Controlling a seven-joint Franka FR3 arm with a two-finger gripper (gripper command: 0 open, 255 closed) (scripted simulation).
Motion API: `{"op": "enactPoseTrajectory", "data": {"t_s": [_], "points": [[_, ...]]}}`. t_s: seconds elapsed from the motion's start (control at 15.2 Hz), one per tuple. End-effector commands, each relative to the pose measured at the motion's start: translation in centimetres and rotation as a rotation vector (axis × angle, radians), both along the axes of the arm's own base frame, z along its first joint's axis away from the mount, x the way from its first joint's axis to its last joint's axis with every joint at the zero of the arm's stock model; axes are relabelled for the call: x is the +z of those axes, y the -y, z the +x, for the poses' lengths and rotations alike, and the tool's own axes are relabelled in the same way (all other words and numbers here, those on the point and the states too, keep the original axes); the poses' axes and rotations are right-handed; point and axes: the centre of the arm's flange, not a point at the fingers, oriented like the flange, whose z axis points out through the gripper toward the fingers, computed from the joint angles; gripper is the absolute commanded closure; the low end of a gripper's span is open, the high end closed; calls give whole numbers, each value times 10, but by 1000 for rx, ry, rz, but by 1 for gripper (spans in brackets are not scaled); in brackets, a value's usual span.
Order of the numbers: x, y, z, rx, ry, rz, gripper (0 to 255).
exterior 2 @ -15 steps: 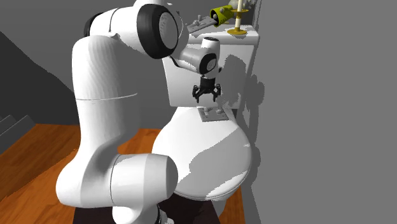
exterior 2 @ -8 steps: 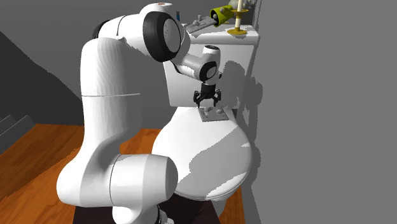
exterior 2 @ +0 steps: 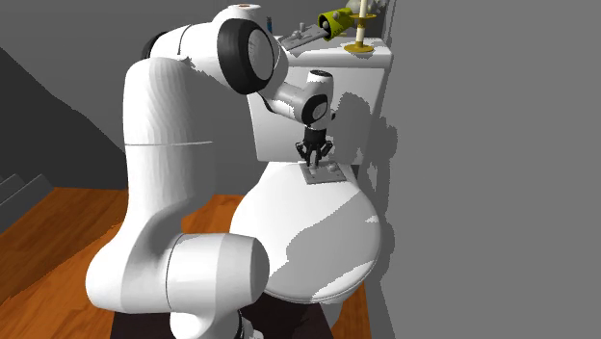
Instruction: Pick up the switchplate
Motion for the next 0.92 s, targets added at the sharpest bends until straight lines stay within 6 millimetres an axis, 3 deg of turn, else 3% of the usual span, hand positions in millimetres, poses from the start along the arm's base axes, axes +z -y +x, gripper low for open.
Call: {"op": "enactPoseTrajectory", "data": {"t_s": [0.0, 0.13, 0.86], "points": [[0, 0, 0, 0, 0, 0, 255], [0, -1, -1, 0, 0, 0, 255], [58, -1, 0, 0, 0, 0, 255]]}}
